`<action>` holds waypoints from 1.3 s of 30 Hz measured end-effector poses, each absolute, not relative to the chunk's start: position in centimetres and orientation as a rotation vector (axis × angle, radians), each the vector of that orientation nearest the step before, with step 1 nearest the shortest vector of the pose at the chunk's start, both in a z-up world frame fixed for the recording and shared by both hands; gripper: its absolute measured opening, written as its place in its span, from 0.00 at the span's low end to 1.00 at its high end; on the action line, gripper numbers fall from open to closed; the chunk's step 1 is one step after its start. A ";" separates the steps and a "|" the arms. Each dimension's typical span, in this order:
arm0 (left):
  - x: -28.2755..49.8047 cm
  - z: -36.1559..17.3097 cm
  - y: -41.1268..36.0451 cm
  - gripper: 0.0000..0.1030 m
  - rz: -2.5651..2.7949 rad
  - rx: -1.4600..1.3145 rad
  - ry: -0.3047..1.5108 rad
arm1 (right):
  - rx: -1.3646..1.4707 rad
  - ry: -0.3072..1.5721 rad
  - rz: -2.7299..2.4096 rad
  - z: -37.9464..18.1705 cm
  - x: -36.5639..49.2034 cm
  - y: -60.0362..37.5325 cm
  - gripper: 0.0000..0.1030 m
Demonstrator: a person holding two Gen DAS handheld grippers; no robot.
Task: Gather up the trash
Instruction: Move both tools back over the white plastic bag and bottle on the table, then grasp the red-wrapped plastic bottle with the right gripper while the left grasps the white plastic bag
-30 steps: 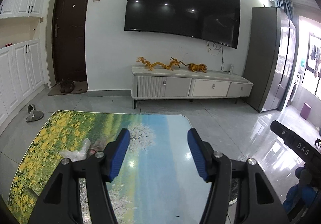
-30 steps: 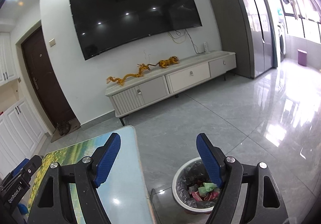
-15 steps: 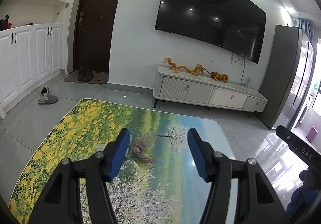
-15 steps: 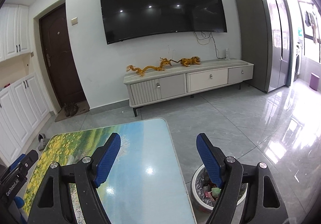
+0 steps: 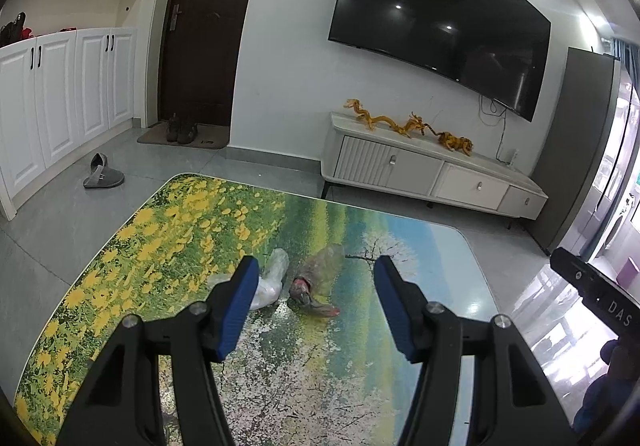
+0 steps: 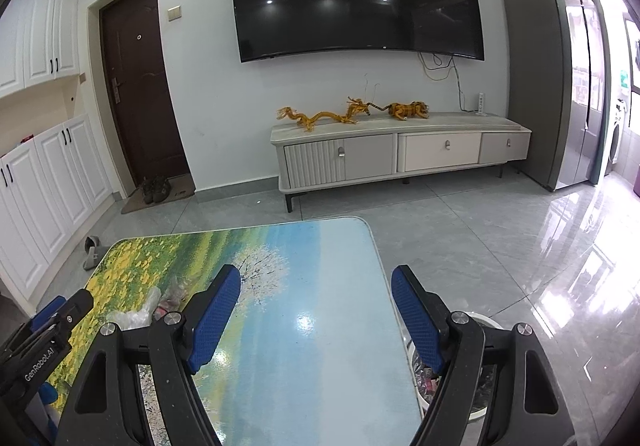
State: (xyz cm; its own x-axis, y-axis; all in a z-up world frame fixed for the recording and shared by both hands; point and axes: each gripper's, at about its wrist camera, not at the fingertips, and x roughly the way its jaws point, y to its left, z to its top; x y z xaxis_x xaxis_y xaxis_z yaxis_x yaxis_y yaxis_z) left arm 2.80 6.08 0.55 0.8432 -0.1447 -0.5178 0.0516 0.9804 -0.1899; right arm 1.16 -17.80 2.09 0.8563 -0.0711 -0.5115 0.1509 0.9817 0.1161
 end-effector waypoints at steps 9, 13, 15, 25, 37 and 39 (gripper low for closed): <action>4.7 -1.1 6.3 0.56 -0.103 -0.175 0.607 | 0.136 0.583 -0.087 0.3 2.9 -17.2 0.74; 5.5 -1.7 6.9 0.56 -0.099 -0.171 0.624 | 0.119 0.609 -0.062 -0.4 3.8 -16.4 0.74; 6.1 -1.9 7.5 0.56 -0.095 -0.142 0.628 | 0.105 0.621 -0.043 -0.7 4.3 -15.9 0.74; 9.4 -3.6 13.1 0.56 -0.141 -0.051 0.684 | 0.050 0.663 0.089 -1.7 5.9 -12.0 0.74; 11.2 -6.7 12.6 0.56 -0.331 -0.039 0.792 | 0.064 0.755 0.283 -3.6 9.2 -7.7 0.63; 11.6 -7.1 12.3 0.55 -0.334 -0.032 0.809 | 0.061 0.767 0.300 -3.9 9.8 -7.2 0.61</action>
